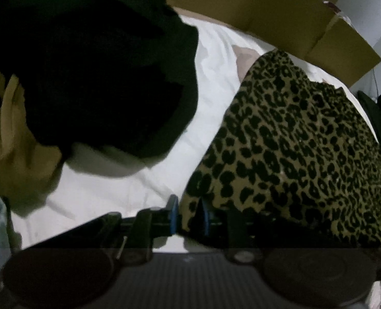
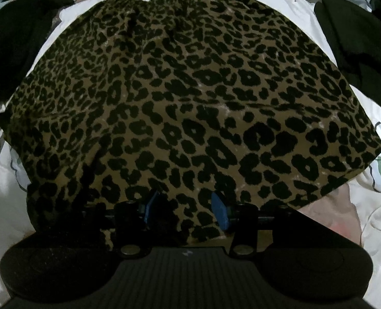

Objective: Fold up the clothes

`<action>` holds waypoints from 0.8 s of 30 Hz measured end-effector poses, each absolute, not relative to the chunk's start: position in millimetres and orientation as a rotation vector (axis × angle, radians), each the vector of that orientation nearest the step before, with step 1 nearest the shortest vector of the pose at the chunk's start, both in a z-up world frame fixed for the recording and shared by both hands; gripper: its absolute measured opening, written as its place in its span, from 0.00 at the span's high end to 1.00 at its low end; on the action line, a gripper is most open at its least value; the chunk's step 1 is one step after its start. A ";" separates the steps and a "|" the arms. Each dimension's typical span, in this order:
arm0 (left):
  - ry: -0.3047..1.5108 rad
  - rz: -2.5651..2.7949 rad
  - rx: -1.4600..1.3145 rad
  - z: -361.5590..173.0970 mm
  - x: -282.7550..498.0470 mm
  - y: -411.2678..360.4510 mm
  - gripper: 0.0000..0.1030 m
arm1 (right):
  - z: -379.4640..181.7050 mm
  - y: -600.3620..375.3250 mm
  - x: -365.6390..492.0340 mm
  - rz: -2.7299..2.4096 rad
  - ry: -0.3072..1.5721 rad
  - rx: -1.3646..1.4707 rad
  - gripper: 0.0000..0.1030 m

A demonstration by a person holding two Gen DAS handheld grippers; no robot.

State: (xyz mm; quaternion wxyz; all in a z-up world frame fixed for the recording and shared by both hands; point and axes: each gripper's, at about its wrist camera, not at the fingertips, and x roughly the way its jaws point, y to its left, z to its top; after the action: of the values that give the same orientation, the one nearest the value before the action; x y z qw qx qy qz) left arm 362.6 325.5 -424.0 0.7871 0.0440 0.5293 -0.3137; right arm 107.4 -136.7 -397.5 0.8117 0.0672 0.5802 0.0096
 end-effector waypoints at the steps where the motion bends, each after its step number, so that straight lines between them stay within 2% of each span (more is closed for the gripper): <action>1: 1.146 -0.678 0.088 -424.5 361.8 327.4 0.81 | -396.0 -136.1 108.8 0.022 1.234 0.145 0.50; 12: 1.148 -0.742 -0.077 -412.4 360.0 341.5 0.81 | -380.3 -123.0 123.0 0.069 1.176 0.163 0.50; 24: 1.186 -0.723 -0.058 -429.3 364.4 335.0 0.81 | -374.5 -101.5 129.7 0.124 1.152 0.179 0.50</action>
State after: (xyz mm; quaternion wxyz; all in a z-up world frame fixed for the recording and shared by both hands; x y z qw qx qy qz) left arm 364.4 335.0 -429.3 0.7681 -0.0269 0.5462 -0.3331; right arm 129.7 -101.5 -374.5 0.8329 0.0844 0.5437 0.0587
